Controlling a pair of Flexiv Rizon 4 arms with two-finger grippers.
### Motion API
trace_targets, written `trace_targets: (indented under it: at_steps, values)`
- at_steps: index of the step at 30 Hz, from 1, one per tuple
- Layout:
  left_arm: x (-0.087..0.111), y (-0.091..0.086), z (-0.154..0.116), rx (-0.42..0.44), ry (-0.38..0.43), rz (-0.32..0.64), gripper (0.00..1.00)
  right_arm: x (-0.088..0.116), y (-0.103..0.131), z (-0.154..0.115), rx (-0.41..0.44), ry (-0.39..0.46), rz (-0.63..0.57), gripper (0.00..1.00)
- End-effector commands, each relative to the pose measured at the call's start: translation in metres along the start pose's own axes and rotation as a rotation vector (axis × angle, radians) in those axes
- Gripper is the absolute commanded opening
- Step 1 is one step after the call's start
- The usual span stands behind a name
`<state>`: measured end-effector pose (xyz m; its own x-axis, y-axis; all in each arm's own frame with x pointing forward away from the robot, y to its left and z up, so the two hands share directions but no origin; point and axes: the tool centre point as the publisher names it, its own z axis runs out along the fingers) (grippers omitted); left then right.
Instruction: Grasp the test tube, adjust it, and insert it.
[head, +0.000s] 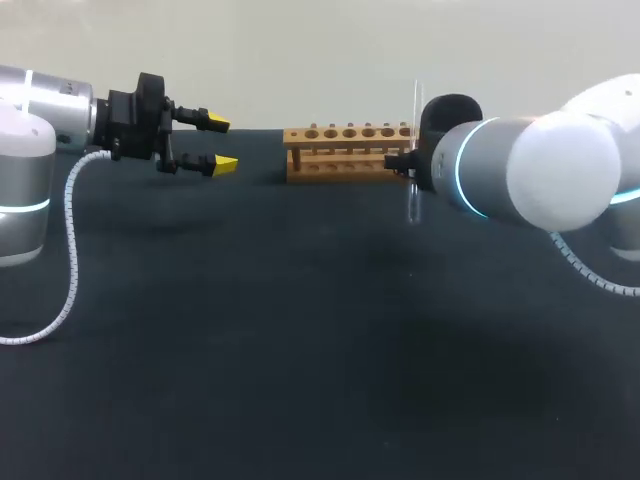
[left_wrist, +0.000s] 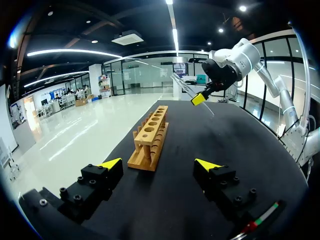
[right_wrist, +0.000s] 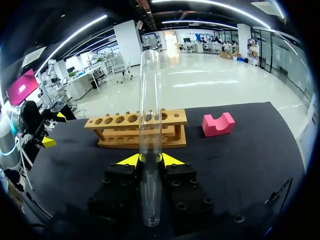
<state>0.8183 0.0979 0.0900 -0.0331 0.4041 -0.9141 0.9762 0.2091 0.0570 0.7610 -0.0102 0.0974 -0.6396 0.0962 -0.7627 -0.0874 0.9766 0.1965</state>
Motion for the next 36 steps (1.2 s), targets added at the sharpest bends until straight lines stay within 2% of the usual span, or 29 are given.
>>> trace_targets:
  at_steps: [1,23,36]
  values:
    - [0.001,-0.001,0.000,-0.004,-0.002,0.002,1.00,-0.001,-0.002,0.008,-0.013,-0.009,-0.001,0.00]
    - [0.001,-0.001,0.000,-0.004,-0.002,0.002,1.00,-0.003,-0.003,0.010,-0.024,-0.003,-0.019,0.00]
    - [0.001,-0.001,0.000,-0.004,-0.002,0.002,1.00,0.004,0.001,0.037,-0.041,0.058,-0.051,0.00]
